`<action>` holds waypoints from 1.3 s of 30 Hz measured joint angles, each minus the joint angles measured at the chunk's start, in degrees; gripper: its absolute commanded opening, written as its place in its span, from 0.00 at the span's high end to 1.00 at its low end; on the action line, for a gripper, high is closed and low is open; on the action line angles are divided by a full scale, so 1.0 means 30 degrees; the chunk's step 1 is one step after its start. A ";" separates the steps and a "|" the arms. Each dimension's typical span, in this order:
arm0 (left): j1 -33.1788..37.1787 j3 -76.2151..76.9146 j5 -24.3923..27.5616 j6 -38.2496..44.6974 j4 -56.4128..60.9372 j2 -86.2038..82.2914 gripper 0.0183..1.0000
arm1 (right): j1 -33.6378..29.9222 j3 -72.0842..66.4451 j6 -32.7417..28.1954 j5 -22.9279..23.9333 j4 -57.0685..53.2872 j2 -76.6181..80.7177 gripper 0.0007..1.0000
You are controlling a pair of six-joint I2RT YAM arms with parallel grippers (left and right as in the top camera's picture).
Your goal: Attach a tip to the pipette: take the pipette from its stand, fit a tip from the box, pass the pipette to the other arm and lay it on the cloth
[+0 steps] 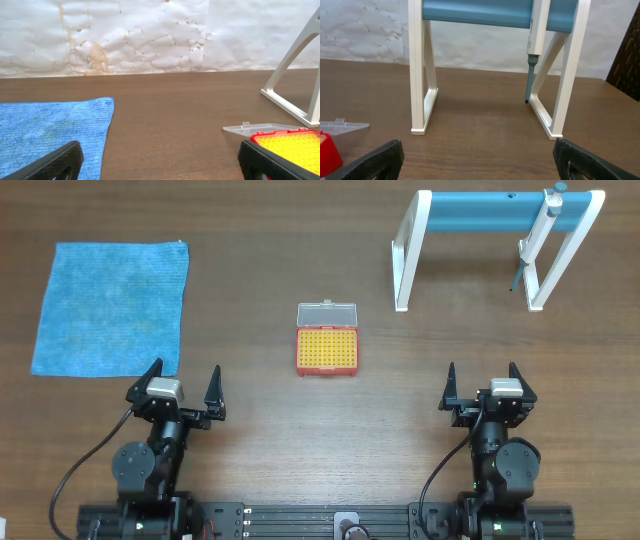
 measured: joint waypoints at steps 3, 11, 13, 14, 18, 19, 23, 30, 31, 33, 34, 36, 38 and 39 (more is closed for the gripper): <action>0.0000 0.0000 0.0000 0.0000 0.0000 0.0000 0.00 | 0.0000 0.0000 0.0000 0.0000 0.0000 0.0000 0.02; 0.0000 0.0000 0.0000 0.0000 0.0000 0.0000 0.00 | 0.0000 0.0000 0.0000 0.0000 0.0000 -0.0007 0.02; 0.0000 0.0000 0.0000 0.0000 0.0000 0.0000 0.00 | 0.0000 0.0000 0.0000 0.0000 0.0000 -0.0007 0.02; 0.0000 0.0000 0.0000 0.0000 0.0000 0.0000 0.00 | 0.0000 0.0000 0.0000 0.0000 0.0000 0.0000 0.02; 0.0000 0.0000 0.0000 0.0000 0.0000 0.0000 0.00 | 0.0000 0.0000 0.0000 0.0000 0.0000 0.0000 0.02; 0.0000 0.0000 0.0000 0.0000 0.0000 0.0000 0.00 | 0.0000 0.0000 0.0000 0.0000 0.0000 -0.0007 0.02; 0.0000 0.0000 0.0000 0.0000 0.0000 0.0000 0.00 | 0.0000 0.0000 0.0000 0.0000 0.0000 -0.0007 0.02; 0.0000 0.0000 0.0000 0.0000 0.0000 0.0000 0.00 | 0.0000 0.0000 0.0000 0.0000 0.0000 -0.0007 0.02; 0.0000 0.0000 0.0000 0.0000 0.0000 0.0000 0.00 | 0.0000 0.0000 0.0000 0.0000 0.0000 -0.0007 0.02; 0.0000 0.0000 0.0000 0.0000 0.0000 0.0000 0.00 | 0.0000 0.0000 0.0000 0.0007 0.0000 -0.0007 0.02; 0.0000 0.0000 0.0000 0.0000 0.0000 0.0000 0.00 | 0.0000 0.0000 -0.0015 0.0022 0.0015 -0.0007 0.02; 0.0000 0.0000 0.0000 0.0000 0.0000 0.0000 0.00 | 0.0000 0.0000 -0.0015 0.0080 0.0328 0.0000 0.02; 0.0000 0.0000 0.0000 0.0000 0.0000 0.0000 0.00 | 0.0000 -0.0015 -0.0015 0.0109 0.1428 0.0073 0.02; 0.0000 0.0000 0.0000 0.0000 0.0007 -0.0007 0.00 | -0.0007 0.0153 -0.0007 0.0160 0.1749 0.0597 0.02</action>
